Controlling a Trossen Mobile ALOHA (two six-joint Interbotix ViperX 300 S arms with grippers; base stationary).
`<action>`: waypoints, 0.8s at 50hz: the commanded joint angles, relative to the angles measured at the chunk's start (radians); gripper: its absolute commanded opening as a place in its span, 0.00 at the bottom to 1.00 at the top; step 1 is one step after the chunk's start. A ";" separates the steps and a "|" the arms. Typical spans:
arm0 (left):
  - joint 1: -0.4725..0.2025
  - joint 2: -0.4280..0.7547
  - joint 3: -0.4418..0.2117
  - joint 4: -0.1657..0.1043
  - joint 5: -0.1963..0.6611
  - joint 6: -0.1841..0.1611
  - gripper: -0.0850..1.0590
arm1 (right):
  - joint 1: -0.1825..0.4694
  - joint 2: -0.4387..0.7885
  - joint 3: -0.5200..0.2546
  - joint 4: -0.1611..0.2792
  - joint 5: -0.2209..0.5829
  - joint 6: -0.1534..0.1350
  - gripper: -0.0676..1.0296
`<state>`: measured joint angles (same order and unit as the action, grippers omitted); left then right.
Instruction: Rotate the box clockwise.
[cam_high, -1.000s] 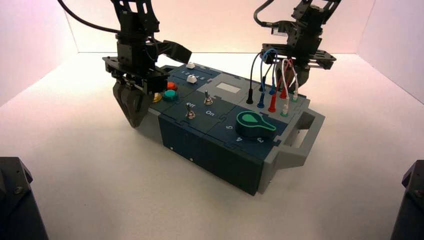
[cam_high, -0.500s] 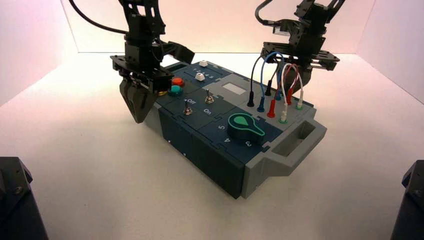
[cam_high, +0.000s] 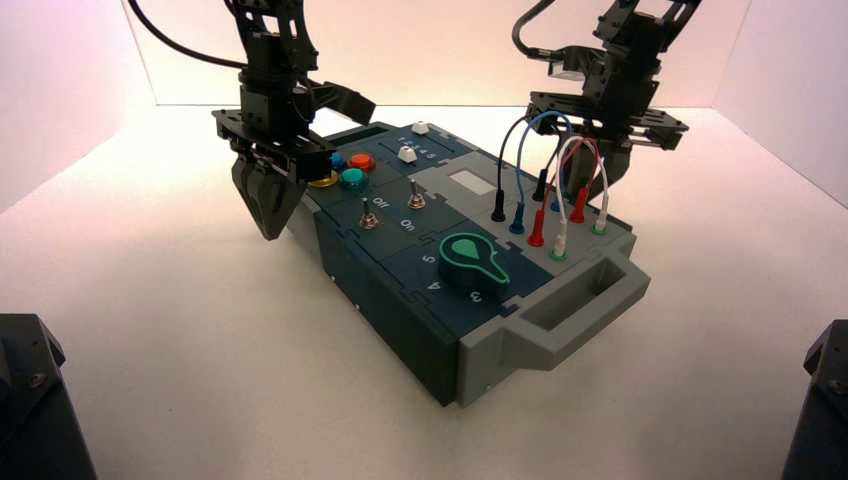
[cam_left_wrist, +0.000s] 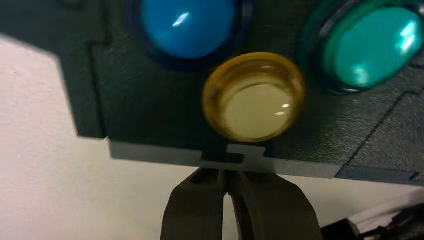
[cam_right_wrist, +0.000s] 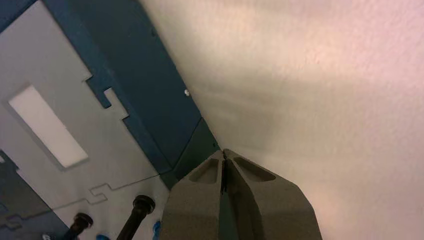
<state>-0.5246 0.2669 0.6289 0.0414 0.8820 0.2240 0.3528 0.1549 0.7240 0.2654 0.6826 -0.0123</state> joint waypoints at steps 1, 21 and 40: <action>0.014 -0.006 -0.048 0.002 -0.038 -0.003 0.05 | 0.055 -0.029 0.015 0.028 0.017 0.002 0.04; 0.015 0.006 -0.094 0.005 -0.072 -0.002 0.05 | 0.066 -0.040 0.043 0.049 0.015 0.002 0.04; 0.015 0.040 -0.146 0.006 -0.075 0.006 0.05 | 0.123 -0.081 0.064 0.101 0.017 0.002 0.04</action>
<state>-0.4970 0.3099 0.5277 0.0522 0.8237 0.2255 0.4249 0.1074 0.7992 0.3267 0.7041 -0.0138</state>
